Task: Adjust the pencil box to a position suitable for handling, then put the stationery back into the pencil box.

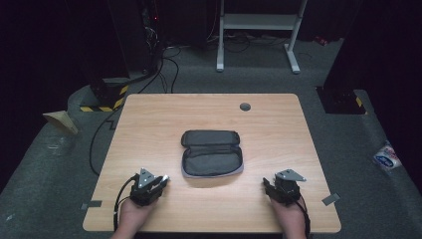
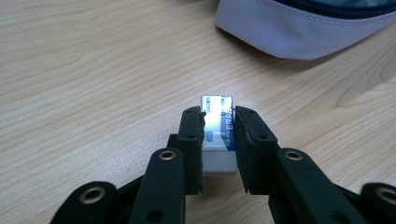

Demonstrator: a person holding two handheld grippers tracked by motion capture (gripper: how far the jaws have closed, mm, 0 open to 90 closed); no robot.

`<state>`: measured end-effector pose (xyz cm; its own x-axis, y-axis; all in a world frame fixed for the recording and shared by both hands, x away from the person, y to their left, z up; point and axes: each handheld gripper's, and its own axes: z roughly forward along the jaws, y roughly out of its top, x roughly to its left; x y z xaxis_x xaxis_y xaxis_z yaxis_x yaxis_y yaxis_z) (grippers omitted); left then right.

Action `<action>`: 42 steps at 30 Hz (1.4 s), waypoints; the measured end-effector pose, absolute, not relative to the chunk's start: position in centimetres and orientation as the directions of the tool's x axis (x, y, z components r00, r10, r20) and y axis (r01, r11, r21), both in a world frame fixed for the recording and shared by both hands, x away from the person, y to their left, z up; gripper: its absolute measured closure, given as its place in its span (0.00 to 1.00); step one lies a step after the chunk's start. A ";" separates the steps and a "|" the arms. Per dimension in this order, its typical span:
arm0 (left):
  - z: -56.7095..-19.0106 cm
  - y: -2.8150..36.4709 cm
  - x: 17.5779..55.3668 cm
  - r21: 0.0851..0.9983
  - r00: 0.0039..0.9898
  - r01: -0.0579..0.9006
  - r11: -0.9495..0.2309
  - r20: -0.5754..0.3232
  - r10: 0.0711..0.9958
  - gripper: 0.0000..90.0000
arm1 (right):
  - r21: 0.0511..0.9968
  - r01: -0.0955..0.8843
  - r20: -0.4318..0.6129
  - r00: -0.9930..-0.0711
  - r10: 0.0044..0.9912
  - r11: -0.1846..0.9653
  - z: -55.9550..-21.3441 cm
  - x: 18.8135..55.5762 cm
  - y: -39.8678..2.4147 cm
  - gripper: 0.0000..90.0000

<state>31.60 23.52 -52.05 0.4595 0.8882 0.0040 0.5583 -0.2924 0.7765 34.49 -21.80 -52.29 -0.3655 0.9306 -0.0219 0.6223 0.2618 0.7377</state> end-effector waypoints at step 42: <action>-49.1 22.0 32.0 0.866 0.513 0.429 -0.258 0.001 0.858 0.81 | 0.738 0.626 -0.021 -0.353 0.935 0.253 -52.3 34.5 -21.7 0.53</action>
